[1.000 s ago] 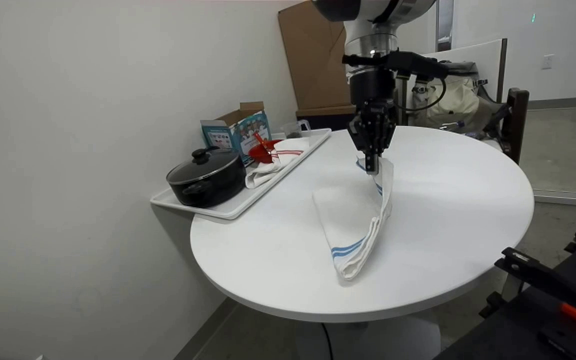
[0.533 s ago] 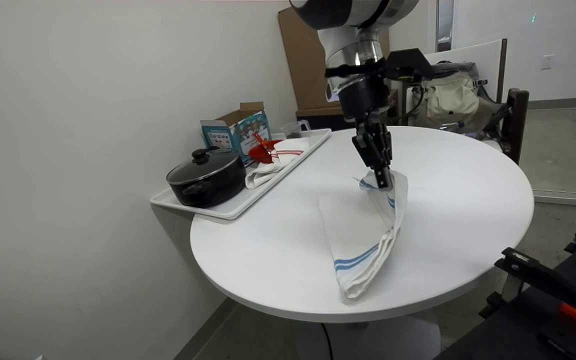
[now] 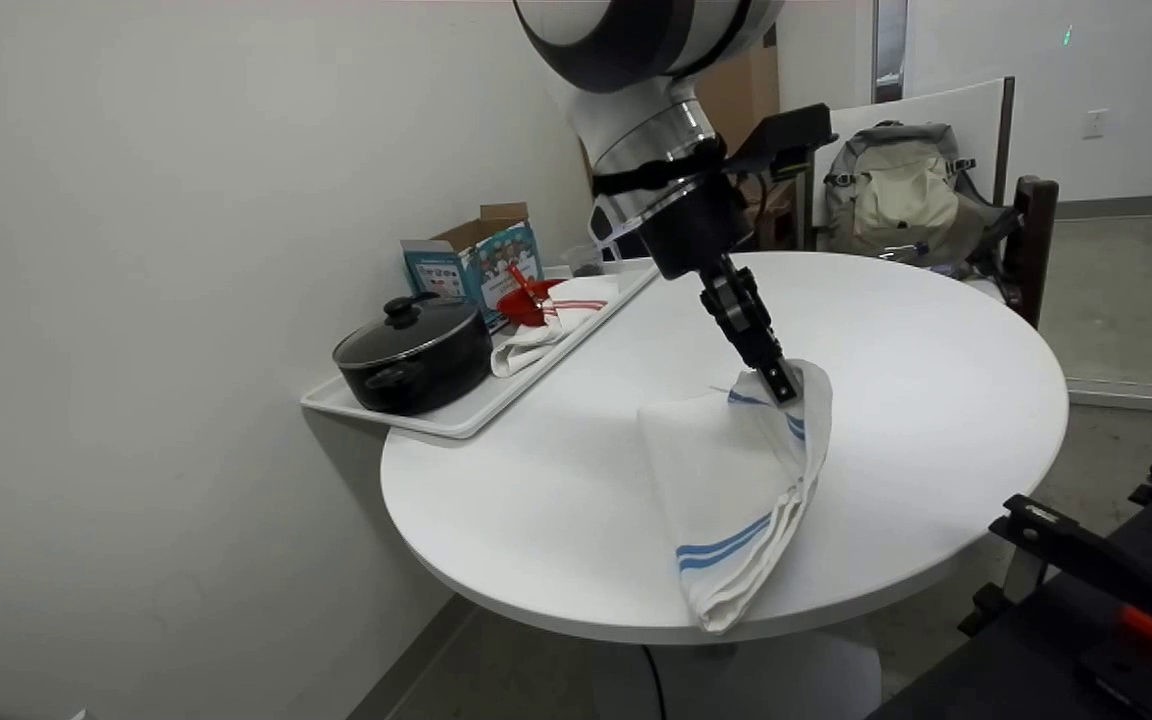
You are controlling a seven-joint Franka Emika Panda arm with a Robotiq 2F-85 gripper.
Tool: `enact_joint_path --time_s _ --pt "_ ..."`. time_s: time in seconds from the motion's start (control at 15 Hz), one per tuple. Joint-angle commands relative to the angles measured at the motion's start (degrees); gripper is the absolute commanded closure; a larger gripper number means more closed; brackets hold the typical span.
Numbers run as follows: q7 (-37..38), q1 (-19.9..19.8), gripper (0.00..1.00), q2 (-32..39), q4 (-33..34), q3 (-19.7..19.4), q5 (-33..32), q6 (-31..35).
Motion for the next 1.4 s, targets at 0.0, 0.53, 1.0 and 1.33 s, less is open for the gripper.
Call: enact_joint_path --time_s 0.0,0.53,1.0,1.33 --pt "-1.5 1.1 0.95 0.9 2.5 -0.4 -5.2 -2.9" --pt "-4.6 4.4 0.95 2.7 1.7 2.5 -8.1 -5.9" --pt "-5.4 6.6 0.52 5.4 2.0 4.4 -8.6 -8.4" --pt "-6.6 6.7 0.15 5.1 1.8 4.6 -8.5 -9.7"
